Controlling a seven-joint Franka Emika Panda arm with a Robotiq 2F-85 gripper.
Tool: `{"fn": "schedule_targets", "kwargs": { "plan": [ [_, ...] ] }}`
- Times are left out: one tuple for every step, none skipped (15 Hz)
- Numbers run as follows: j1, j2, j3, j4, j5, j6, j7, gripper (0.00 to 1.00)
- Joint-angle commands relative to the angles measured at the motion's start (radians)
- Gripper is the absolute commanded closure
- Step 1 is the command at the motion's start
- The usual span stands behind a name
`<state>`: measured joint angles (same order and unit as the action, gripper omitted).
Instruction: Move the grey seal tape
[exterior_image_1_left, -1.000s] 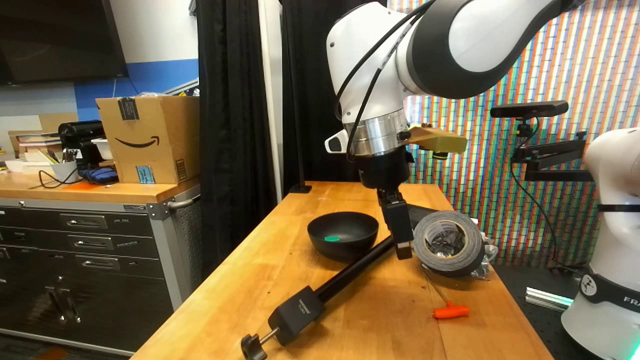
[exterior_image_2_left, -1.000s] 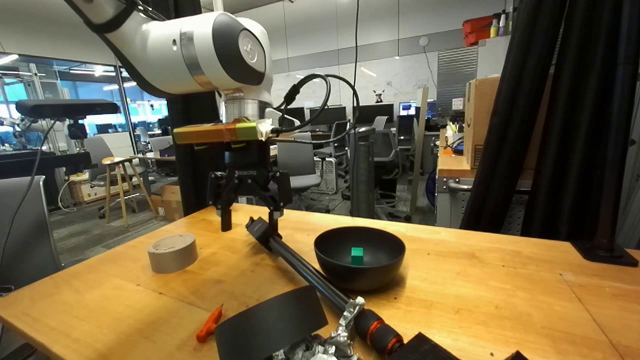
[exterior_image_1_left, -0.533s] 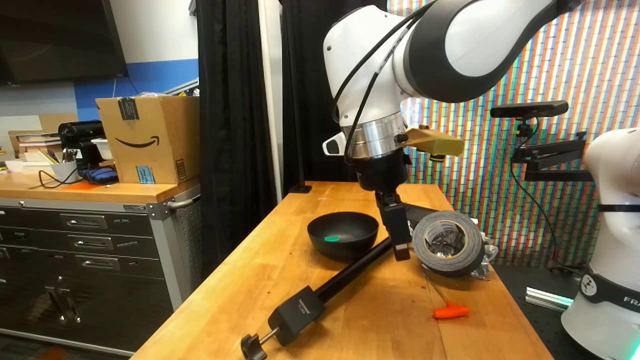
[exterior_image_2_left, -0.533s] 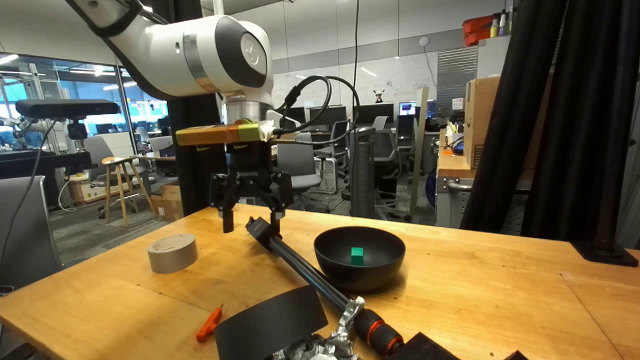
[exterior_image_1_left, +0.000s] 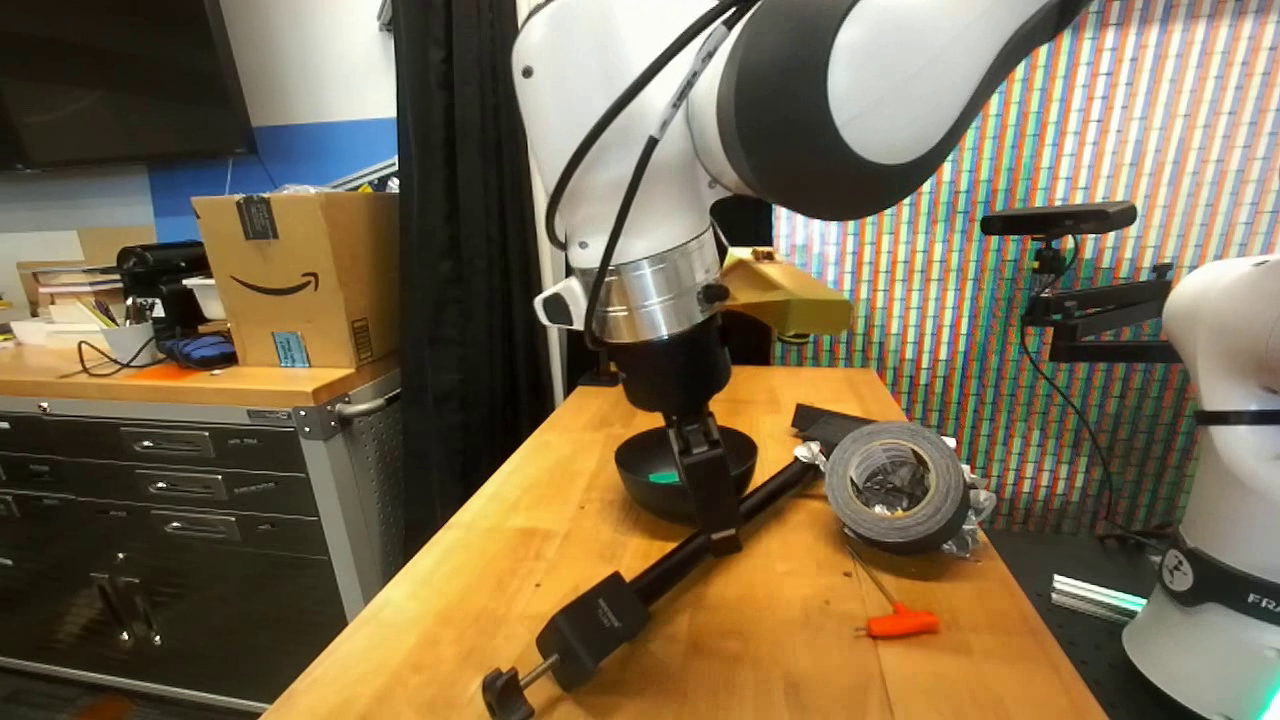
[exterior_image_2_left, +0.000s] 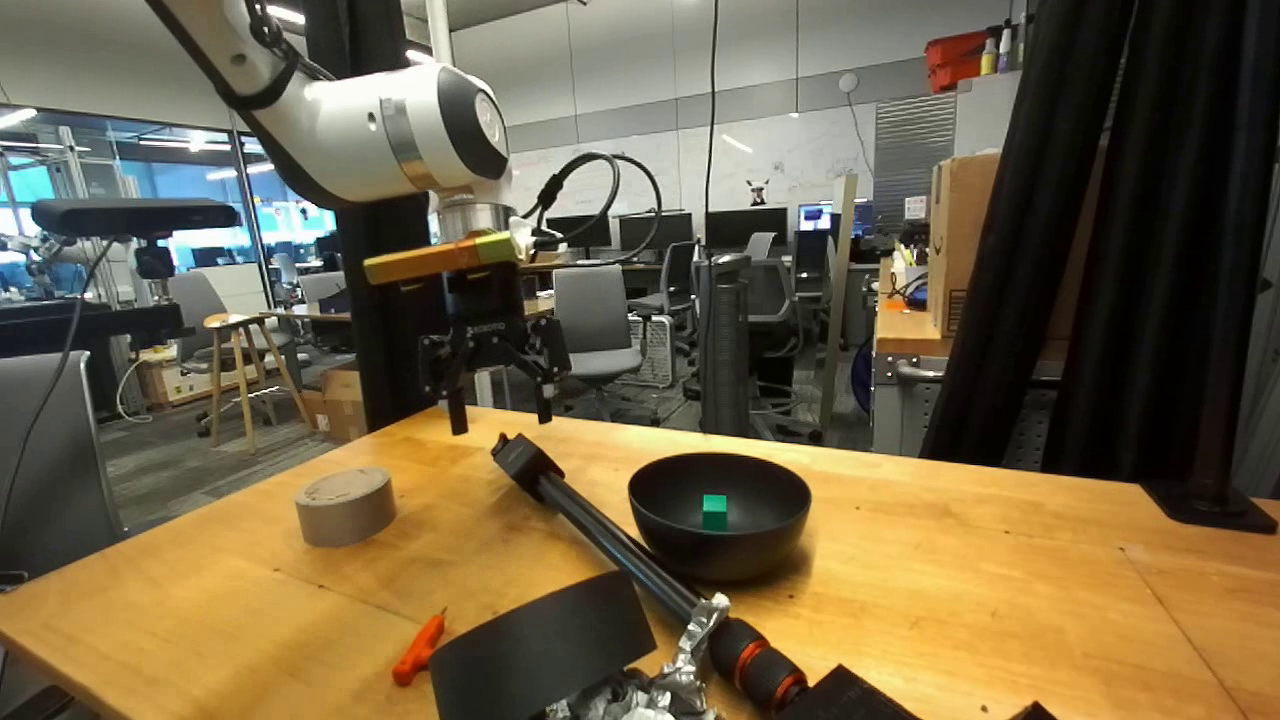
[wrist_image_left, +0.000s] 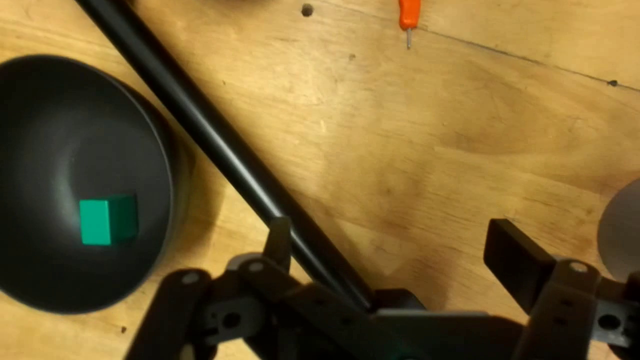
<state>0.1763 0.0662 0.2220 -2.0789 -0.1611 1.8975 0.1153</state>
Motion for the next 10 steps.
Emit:
{"fn": "schedule_targets", "kwargs": {
  "plan": [
    [0.06, 0.136, 0.017, 0.19, -0.052, -0.089, 0.052, 0.0],
    [0.075, 0.16, 0.018, 0.224, -0.05, -0.105, 0.063, 0.0],
    [0.089, 0.182, 0.017, 0.254, -0.05, -0.116, 0.072, 0.0],
    [0.103, 0.205, 0.016, 0.287, -0.048, -0.128, 0.084, 0.0],
    [0.117, 0.227, 0.014, 0.319, -0.044, -0.141, 0.101, 0.0],
    [0.131, 0.246, 0.013, 0.349, -0.044, -0.153, 0.122, 0.0],
    [0.144, 0.263, 0.009, 0.373, -0.048, -0.166, 0.147, 0.0],
    [0.155, 0.28, 0.008, 0.399, -0.043, -0.179, 0.163, 0.0],
    [0.167, 0.297, 0.009, 0.424, -0.036, -0.189, 0.181, 0.0],
    [0.18, 0.312, 0.008, 0.446, -0.039, -0.2, 0.199, 0.0]
  ]
}}
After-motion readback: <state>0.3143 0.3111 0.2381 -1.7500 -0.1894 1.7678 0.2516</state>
